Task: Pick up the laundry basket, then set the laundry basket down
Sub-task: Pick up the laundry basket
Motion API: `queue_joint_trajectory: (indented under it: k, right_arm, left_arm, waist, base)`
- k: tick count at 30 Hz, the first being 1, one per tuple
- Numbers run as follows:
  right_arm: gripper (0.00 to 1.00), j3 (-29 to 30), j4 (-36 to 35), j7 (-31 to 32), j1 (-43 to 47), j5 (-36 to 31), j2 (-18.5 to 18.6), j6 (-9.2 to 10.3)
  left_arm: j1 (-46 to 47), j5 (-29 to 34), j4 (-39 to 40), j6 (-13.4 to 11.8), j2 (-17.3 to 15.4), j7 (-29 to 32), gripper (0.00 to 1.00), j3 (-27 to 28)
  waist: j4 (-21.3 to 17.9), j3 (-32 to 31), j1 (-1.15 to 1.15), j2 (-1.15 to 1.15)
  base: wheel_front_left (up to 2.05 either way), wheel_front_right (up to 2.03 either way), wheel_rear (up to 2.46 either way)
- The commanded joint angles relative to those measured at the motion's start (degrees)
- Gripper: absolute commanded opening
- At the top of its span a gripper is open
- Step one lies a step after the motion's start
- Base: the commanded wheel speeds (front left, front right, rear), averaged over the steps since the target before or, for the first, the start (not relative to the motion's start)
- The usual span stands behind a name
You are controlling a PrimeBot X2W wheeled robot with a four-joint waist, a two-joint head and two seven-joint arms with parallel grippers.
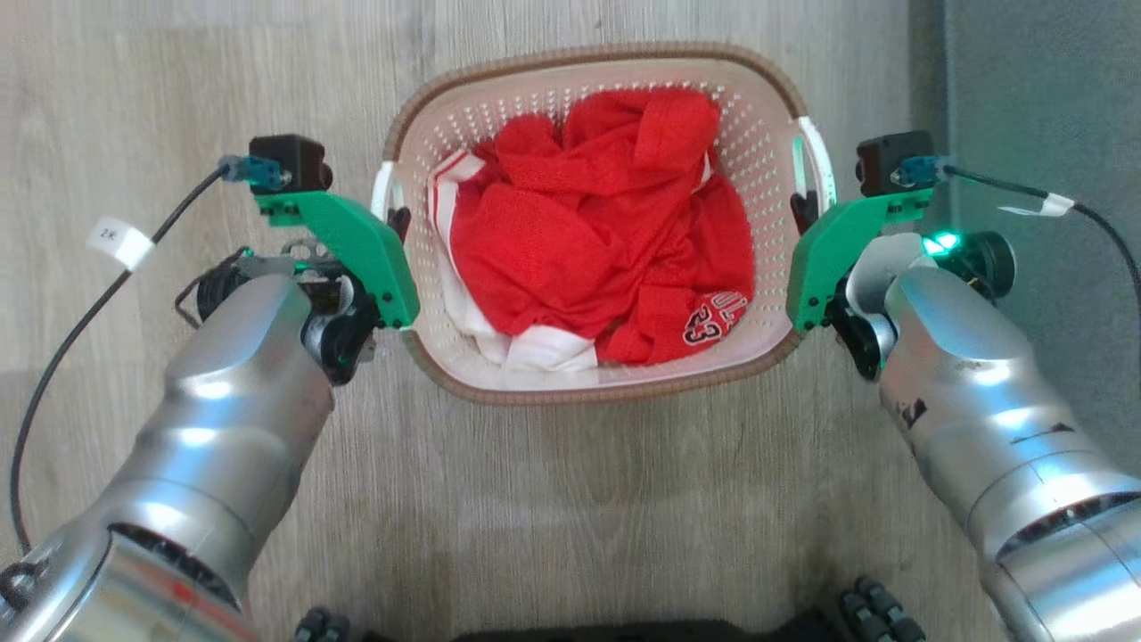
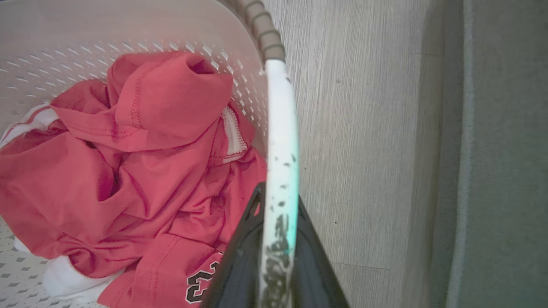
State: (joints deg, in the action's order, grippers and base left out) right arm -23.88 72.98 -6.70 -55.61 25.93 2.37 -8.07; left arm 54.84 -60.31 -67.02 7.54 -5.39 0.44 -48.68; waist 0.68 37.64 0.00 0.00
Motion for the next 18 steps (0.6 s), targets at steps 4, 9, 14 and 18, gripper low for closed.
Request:
queue_joint_trajectory:
  k: [4, 9, 14, 18]
  right_arm:
    - [0.00, -0.90, 0.29, 2.01, 3.50, 1.38, 0.55, 0.58]
    - [0.00, -1.65, 0.49, 5.01, 4.85, 2.93, 0.63, 0.58]
    - [0.00, -2.60, 0.60, 8.12, 6.31, 4.50, 0.62, 0.58]
    - [0.00, -3.12, 0.67, 10.48, 7.51, 5.83, 0.68, 0.58]
  left_arm:
    - [-0.51, -1.90, -0.37, -0.06, -3.82, 1.31, 0.00, 0.71]
    - [-1.64, -3.76, -0.93, -0.06, -4.10, 3.56, 0.00, 0.14]
    - [-3.06, -5.14, -1.55, -0.06, -4.58, 5.44, 0.00, -0.56]
    - [-4.14, -6.00, -2.25, -0.06, -4.61, 7.05, 0.00, -1.09]
  waist:
    - [-0.22, -5.29, 0.00, 0.00]
    - [-0.45, -10.29, 0.00, 0.00]
    - [-0.88, -15.29, 0.00, 0.00]
    - [-1.01, -19.14, 0.00, 0.00]
  base:
    - [0.00, 0.00, 0.00]
    - [0.00, 0.00, 0.00]
    - [0.00, 0.00, 0.00]
    - [0.00, 0.00, 0.00]
